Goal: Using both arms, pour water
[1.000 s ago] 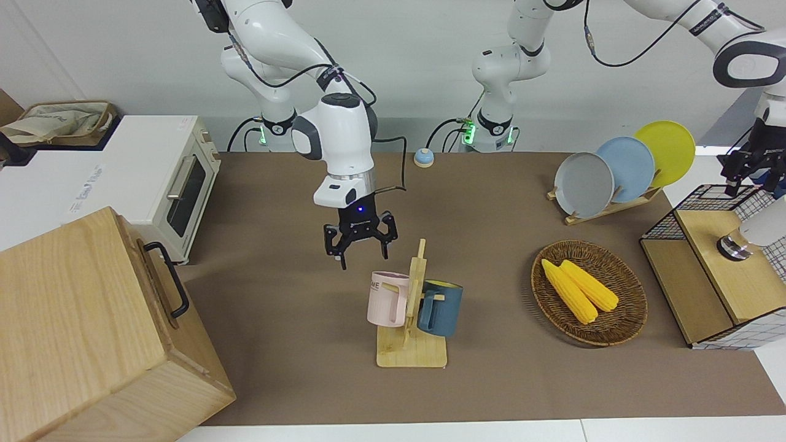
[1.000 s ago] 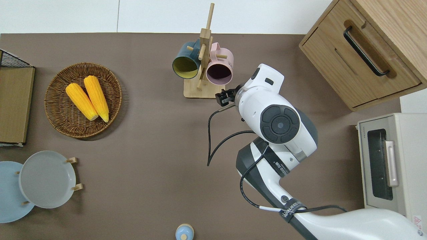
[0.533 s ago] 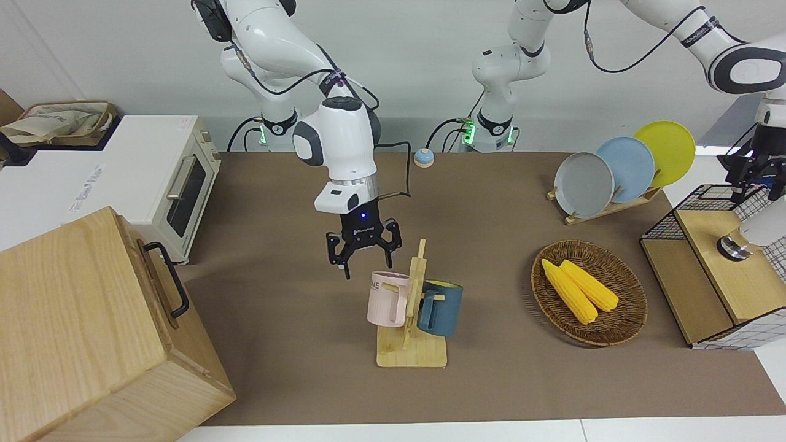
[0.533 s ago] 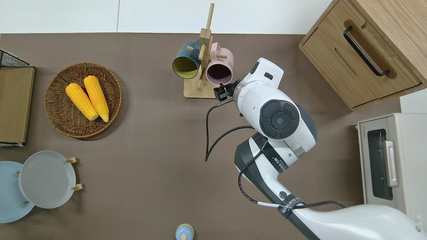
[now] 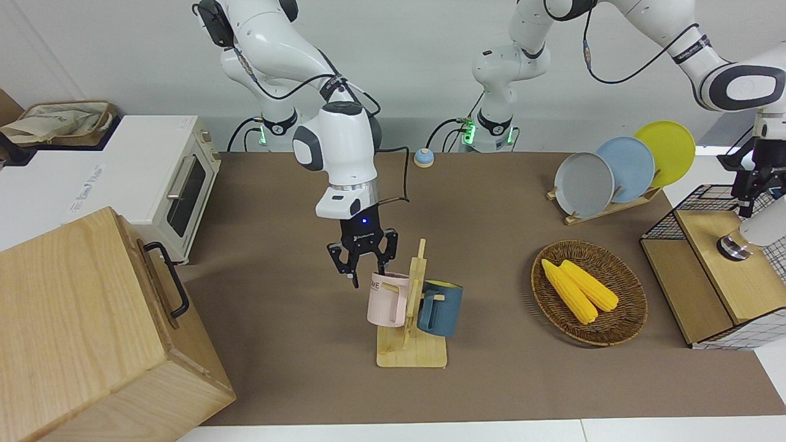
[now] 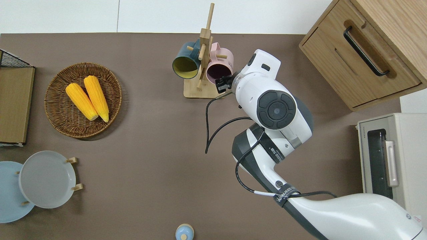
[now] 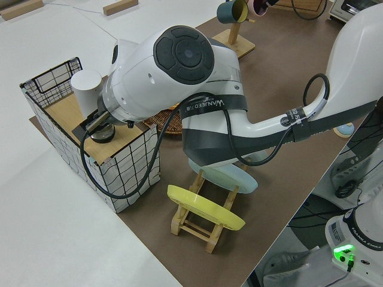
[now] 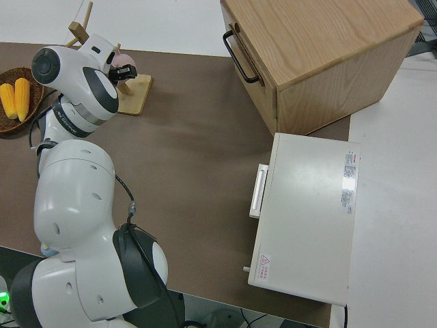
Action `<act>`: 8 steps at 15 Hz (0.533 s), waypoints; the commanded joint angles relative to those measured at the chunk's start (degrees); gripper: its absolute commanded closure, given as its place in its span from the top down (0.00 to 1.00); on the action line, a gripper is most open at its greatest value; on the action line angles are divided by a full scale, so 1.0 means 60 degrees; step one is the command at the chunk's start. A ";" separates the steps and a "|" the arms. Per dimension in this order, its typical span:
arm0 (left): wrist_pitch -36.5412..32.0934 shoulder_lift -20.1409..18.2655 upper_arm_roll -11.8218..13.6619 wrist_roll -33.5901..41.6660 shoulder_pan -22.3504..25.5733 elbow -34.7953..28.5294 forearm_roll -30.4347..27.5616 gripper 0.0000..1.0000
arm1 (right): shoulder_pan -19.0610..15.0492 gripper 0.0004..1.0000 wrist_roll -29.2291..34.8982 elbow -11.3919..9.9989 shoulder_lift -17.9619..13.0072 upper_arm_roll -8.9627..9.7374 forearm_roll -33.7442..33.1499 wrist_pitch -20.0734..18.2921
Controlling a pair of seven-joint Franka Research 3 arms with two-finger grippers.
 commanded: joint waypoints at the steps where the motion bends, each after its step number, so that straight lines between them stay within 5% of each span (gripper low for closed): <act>1: 0.0479 0.0146 -0.0167 0.0609 0.0029 -0.0156 -0.0753 1.00 | 0.0150 0.43 -0.0496 0.0688 0.0424 -0.0177 -0.0234 -0.0033; 8: 0.0610 0.0439 -0.0225 0.1592 0.0014 -0.0083 -0.1781 1.00 | 0.0165 0.34 -0.0497 0.0997 0.0586 -0.0207 -0.0234 -0.0048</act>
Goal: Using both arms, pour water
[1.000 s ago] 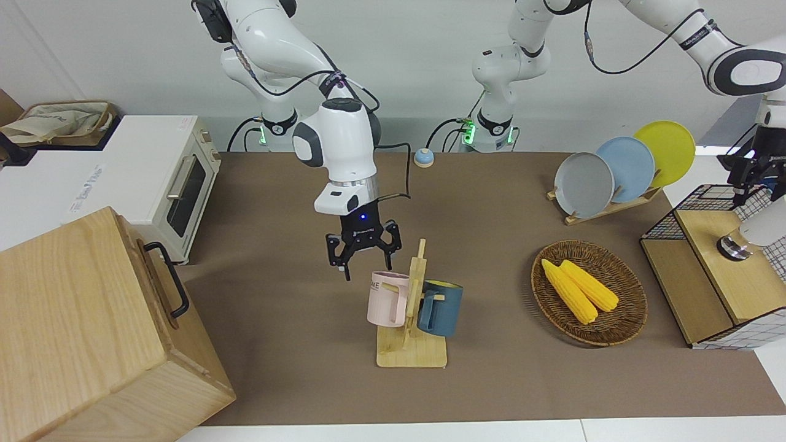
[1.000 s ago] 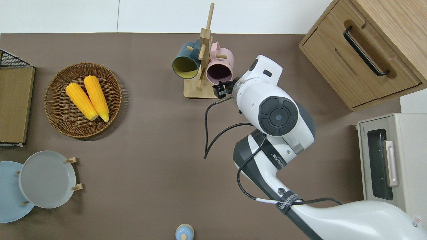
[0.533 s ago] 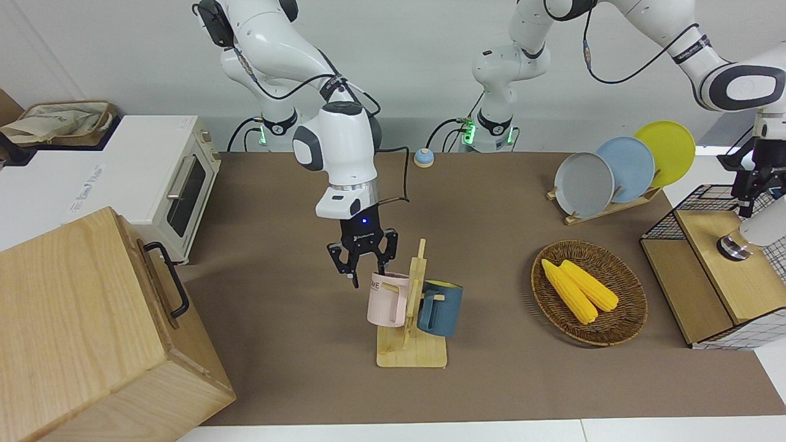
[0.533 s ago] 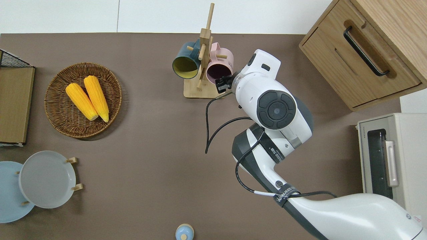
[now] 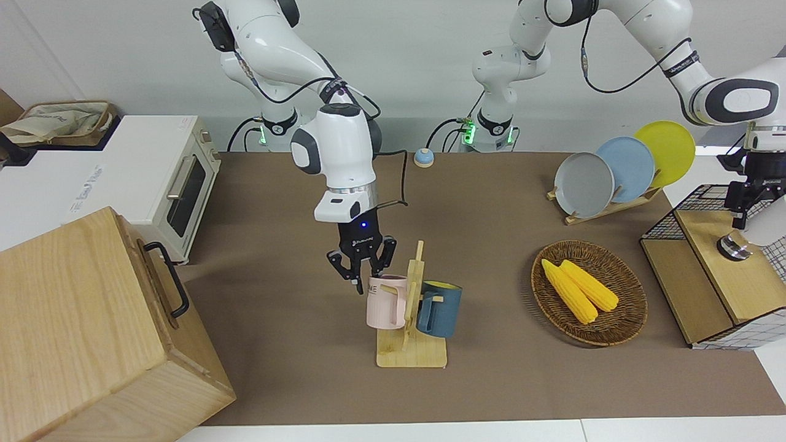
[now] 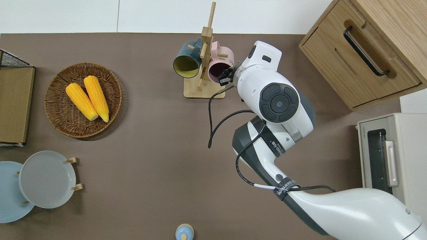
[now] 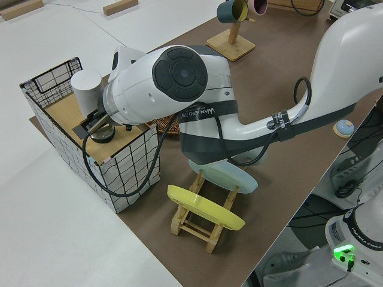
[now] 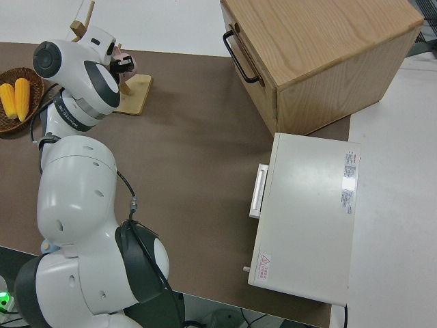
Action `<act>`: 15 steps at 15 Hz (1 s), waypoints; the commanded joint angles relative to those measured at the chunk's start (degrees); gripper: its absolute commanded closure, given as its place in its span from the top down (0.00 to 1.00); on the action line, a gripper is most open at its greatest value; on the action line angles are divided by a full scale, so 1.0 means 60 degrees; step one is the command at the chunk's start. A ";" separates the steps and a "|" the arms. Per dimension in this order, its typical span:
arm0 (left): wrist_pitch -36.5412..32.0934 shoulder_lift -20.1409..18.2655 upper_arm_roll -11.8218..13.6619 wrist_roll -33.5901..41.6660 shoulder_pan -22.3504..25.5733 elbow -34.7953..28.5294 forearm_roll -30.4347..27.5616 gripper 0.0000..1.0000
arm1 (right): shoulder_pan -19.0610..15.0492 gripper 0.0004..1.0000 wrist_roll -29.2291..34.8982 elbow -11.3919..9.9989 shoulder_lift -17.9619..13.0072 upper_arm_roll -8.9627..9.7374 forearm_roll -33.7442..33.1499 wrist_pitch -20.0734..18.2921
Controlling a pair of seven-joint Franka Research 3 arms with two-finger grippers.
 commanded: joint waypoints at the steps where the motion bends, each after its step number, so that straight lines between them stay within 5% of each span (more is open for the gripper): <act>1: 0.0381 0.0070 -0.0101 0.0401 0.0014 -0.0032 -0.0314 1.00 | 0.0043 0.32 -0.0101 0.0411 0.0269 -0.0024 -0.0232 -0.0047; 11: 0.0571 0.0143 -0.0320 0.0342 0.0014 0.0012 -0.0461 0.95 | 0.0057 0.00 -0.0101 0.0368 0.0269 -0.0024 -0.0305 -0.0046; 15: 0.0572 0.0143 -0.0320 0.0298 0.0029 0.0085 -0.0446 0.87 | 0.0101 0.00 -0.0072 0.0324 0.0210 -0.0024 -0.0641 -0.0061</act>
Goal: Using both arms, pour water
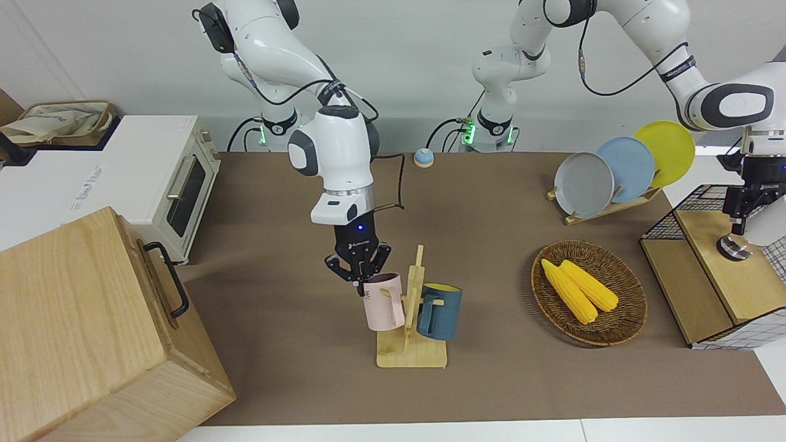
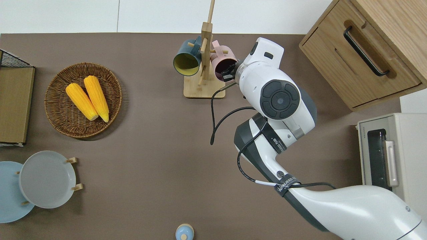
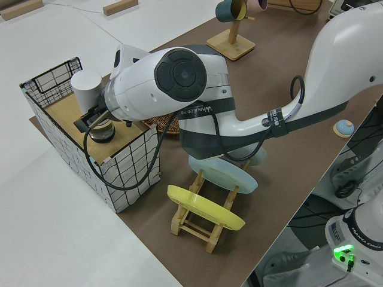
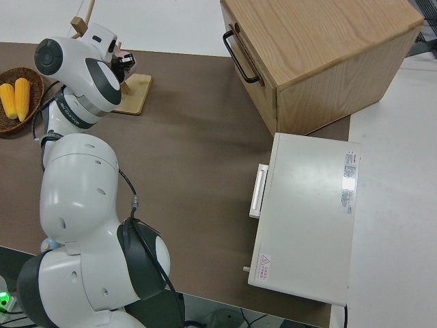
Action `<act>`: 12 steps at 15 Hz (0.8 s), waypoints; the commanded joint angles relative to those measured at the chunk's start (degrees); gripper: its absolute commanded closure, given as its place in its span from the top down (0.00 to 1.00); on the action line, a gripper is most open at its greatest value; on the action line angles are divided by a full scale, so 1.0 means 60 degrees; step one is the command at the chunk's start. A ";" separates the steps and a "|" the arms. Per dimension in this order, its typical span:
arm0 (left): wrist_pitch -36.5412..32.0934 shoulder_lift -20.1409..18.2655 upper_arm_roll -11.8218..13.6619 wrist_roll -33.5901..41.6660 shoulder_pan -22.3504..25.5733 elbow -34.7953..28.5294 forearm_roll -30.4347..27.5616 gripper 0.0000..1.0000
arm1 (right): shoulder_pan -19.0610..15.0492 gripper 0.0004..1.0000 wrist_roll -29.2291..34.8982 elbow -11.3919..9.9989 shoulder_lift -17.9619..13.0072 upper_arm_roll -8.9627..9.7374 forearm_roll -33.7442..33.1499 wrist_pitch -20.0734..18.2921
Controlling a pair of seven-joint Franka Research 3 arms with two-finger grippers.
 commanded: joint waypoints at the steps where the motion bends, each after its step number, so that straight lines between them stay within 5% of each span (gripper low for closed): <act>1: 0.0205 0.0091 -0.0042 0.0202 0.0030 0.0074 -0.0269 0.77 | 0.0121 0.00 -0.0058 0.0192 0.0123 0.0070 -0.0423 0.0005; 3: 0.0219 0.0091 -0.0042 0.0202 0.0030 0.0074 -0.0254 0.50 | 0.0151 0.00 -0.0043 0.0192 0.0108 0.0070 -0.0730 -0.0068; 8: 0.0219 0.0105 -0.0042 0.0217 0.0074 0.0074 -0.0269 0.00 | 0.0034 0.00 -0.0058 0.0133 0.0006 0.0084 -0.1345 -0.0127; 12: 0.0205 0.0105 -0.0013 0.0202 0.0074 0.0074 -0.0254 0.00 | -0.0098 0.00 -0.0058 0.0119 -0.0082 0.0187 -0.1523 -0.0420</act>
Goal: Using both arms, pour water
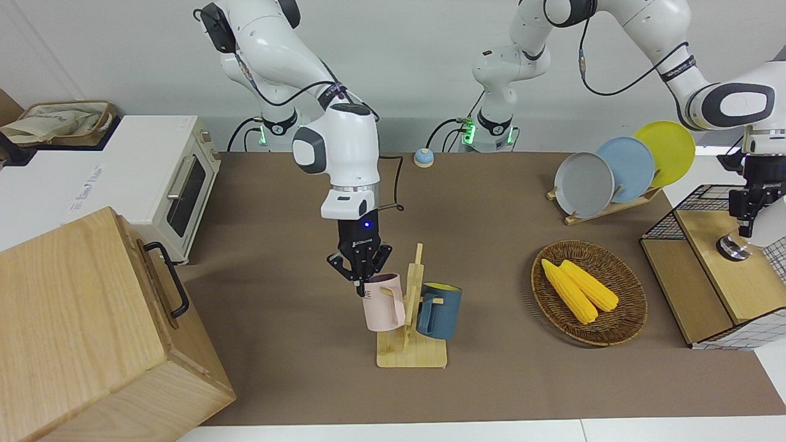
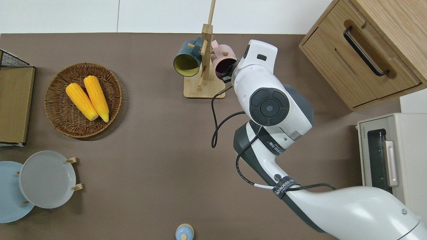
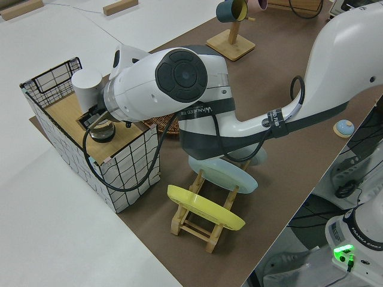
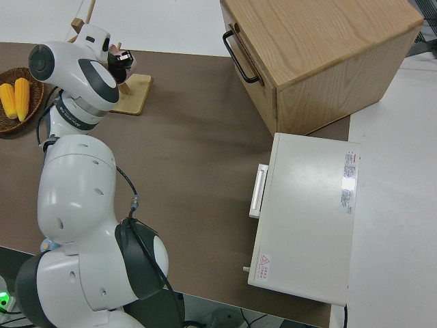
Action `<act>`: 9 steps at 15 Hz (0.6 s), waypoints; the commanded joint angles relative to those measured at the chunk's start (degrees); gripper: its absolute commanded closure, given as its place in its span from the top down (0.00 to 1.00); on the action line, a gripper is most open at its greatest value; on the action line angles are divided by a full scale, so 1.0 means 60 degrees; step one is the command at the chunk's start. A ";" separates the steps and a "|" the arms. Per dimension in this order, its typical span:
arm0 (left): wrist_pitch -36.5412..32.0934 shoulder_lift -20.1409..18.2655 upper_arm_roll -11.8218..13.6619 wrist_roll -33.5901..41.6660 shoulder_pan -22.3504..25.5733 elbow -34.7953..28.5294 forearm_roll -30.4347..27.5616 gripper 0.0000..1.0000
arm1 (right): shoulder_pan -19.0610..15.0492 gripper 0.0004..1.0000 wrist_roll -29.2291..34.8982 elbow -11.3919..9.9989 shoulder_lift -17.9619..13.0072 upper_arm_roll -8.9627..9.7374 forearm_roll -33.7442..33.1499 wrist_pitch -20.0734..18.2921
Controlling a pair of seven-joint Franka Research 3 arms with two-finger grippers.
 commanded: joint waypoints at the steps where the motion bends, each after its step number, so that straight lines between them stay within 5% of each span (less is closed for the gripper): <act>1: 0.0117 0.0106 0.0001 0.0202 0.0059 0.0069 -0.0204 0.00 | -0.0258 0.00 -0.0087 0.0077 -0.0087 0.0167 -0.0299 -0.0293; 4: 0.0088 0.0077 0.0015 0.0100 0.0030 0.0375 -0.0175 0.00 | -0.0696 0.00 -0.0334 -0.0025 -0.0232 0.0502 -0.0591 -0.0293; 9: 0.0000 -0.0041 0.0059 -0.0398 0.0015 0.0420 -0.0057 0.00 | -0.1034 0.00 -0.0598 -0.0260 -0.0526 0.0592 -0.0563 -0.0293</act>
